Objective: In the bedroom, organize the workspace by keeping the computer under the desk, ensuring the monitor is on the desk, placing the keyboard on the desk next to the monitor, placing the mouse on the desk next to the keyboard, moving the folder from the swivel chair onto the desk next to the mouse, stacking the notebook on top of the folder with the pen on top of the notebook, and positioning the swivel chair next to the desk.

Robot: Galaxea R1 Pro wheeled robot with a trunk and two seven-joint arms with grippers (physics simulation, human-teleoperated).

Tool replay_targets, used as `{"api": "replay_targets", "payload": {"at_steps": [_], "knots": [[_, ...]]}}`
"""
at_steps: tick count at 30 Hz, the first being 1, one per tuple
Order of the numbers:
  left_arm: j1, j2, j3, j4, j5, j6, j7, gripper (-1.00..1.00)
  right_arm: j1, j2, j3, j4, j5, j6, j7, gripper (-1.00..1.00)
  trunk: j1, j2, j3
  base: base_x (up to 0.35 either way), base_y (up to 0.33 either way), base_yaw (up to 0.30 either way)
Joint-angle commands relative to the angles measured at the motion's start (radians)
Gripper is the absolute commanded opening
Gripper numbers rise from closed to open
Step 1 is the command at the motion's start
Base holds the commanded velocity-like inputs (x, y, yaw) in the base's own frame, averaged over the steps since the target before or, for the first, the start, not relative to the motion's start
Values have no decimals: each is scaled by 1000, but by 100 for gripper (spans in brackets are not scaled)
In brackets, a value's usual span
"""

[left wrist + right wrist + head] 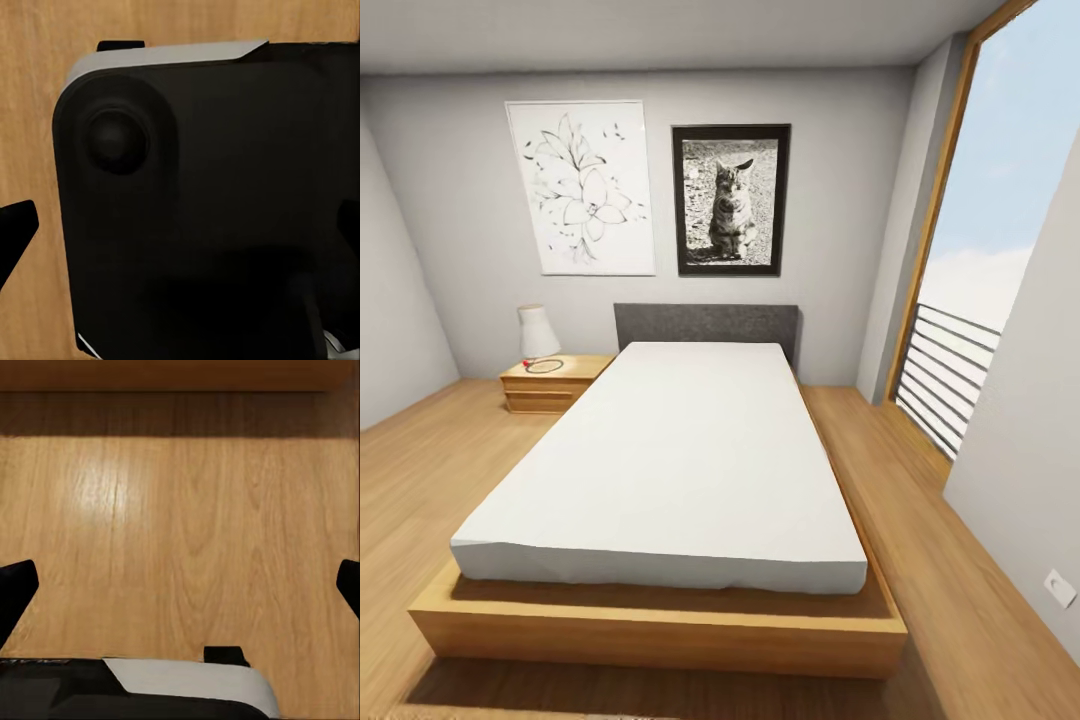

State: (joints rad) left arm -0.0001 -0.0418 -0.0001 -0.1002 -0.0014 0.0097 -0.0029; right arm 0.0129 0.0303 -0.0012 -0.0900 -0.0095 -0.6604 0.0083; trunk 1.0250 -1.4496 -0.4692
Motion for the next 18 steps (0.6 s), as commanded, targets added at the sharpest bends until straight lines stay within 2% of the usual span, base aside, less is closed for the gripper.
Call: {"api": "replay_targets", "payload": {"at_steps": [1, 5, 10, 12, 15, 18], "knots": [[0, 0, 0, -2, 0, 1, 0, 100, 1, 0, 0, -18, -2, -20, 1, 100, 0, 0, -1, 0, 0, 204], [0, -1, 0, -11, 2, 1, 0, 100, -2, -3, -1, -122, -1, -75, 0, 100, 0, 0, -1, 0, 0, 253], [0, 4, 0, -53, 1, 1, 0, 100, -19, -16, -3, -181, -1, -91, -1, 100, 0, 0, -1, 0, 0, 280], [0, 14, 1, -86, 1, 1, 0, 100, -24, -23, -4, -193, -1, -93, -2, 100, 0, 0, -1, 0, 0, 286], [0, 60, 2, -164, 4, 2, -2, 100, -34, -36, -5, -204, -5, -95, -4, 100, 0, 0, -1, 0, 0, 288], [0, 90, 5, -208, 16, 2, -2, 100, -39, -41, -6, -206, -6, -96, -7, 100, 0, 0, -1, 0, 0, 289]]}}
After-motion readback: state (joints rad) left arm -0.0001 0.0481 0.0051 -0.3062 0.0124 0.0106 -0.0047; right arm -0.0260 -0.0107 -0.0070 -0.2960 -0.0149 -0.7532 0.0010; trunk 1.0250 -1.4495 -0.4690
